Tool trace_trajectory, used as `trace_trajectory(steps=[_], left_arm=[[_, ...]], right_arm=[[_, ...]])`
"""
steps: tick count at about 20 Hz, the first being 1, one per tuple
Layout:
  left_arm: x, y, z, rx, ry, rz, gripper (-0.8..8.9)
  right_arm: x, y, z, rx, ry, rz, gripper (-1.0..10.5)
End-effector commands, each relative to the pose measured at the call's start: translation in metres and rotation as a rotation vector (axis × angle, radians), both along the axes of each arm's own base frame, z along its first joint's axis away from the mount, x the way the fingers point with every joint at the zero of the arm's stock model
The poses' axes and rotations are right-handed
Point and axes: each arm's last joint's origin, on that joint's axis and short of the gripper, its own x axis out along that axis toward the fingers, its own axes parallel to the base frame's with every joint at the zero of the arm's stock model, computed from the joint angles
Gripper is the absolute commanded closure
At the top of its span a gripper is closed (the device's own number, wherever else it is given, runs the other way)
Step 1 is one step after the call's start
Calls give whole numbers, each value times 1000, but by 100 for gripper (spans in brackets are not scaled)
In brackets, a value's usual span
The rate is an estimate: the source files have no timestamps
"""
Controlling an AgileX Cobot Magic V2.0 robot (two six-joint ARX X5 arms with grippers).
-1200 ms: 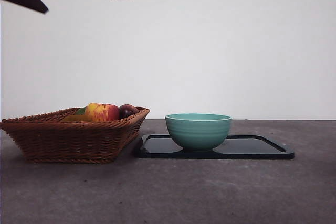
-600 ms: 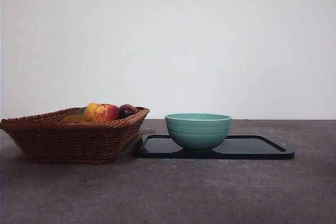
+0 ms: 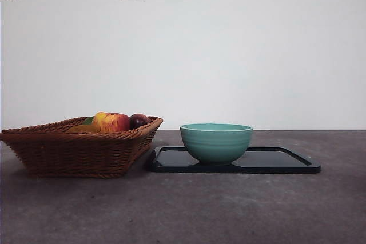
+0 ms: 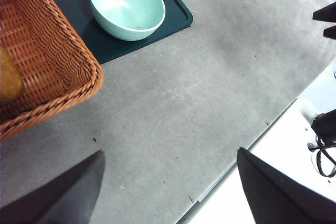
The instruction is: Pick up the wifruite, put it on the bowl, pick up the plate, put it on desk
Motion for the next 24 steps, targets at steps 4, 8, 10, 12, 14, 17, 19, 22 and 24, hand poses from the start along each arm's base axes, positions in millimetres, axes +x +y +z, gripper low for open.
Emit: trace_trajectory(steps=[4, 8, 10, 12, 14, 17, 19, 22, 24], left_arm=[[0, -1, 4, -3, -23, -17, 411], [0, -1, 4, 2, -31, -24, 411], [0, -1, 4, 3, -33, -26, 411], [0, -1, 4, 3, -34, -26, 411], [0, -1, 4, 3, -33, -26, 411], [0, -1, 3, 3, -33, -26, 411], [0, -1, 4, 3, -33, -26, 411], [0, -1, 4, 9, -43, -34, 411], [0, -1, 3, 12, -45, -36, 411]], right_arm=[[25, 11, 17, 79, 1, -105, 713], [66, 23, 29, 20, 46, -138, 649], [91, 29, 34, -11, 65, -147, 649], [117, 34, 36, -40, 79, -155, 649], [144, 39, 33, -65, 104, -164, 649], [179, 47, 21, -99, 147, -166, 649], [198, 52, 9, -116, 172, -165, 649], [219, 59, -12, -122, 183, -164, 649], [230, 64, -28, -132, 205, -162, 649]])
